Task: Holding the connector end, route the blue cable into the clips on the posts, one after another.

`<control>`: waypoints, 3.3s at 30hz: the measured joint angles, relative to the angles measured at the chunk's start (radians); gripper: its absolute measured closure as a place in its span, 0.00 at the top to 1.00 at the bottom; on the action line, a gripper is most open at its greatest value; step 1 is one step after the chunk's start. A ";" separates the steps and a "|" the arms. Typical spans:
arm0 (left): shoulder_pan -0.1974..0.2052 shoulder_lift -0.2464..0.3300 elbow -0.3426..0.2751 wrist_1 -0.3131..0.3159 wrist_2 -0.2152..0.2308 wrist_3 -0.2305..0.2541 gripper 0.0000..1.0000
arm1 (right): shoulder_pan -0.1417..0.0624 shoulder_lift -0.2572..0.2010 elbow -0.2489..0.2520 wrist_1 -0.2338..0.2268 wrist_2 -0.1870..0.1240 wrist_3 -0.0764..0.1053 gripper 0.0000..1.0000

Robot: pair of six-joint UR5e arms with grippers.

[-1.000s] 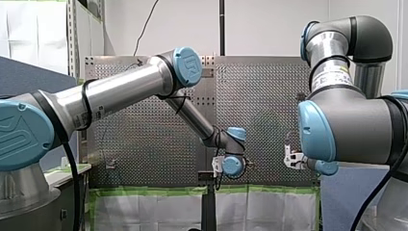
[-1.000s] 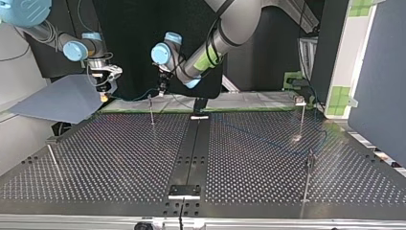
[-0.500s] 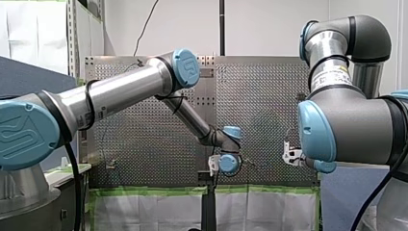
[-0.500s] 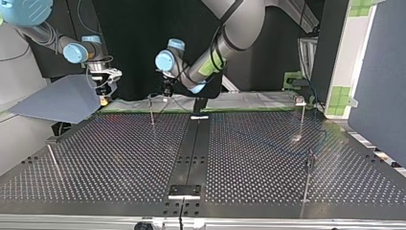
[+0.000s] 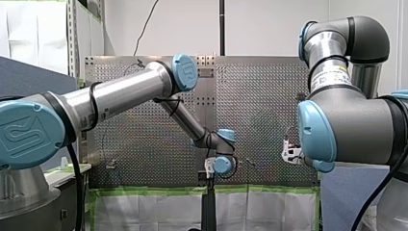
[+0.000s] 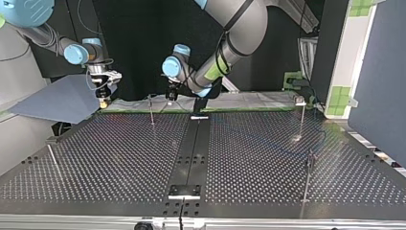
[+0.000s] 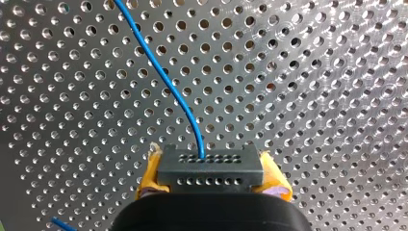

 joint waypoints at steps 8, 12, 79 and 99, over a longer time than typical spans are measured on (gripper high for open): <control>0.016 -0.013 0.032 0.012 0.028 -0.019 0.00 | 0.005 0.005 -0.007 -0.015 0.002 0.000 0.00; 0.025 -0.014 0.048 0.011 0.037 -0.024 0.00 | 0.006 0.017 -0.022 -0.013 0.006 0.000 0.00; 0.102 -0.148 0.214 -0.081 0.122 -0.074 0.00 | 0.043 0.127 -0.188 0.009 0.105 0.010 0.00; 0.130 -0.148 0.225 -0.075 0.118 -0.074 0.00 | 0.027 0.131 -0.209 -0.028 0.187 0.076 0.00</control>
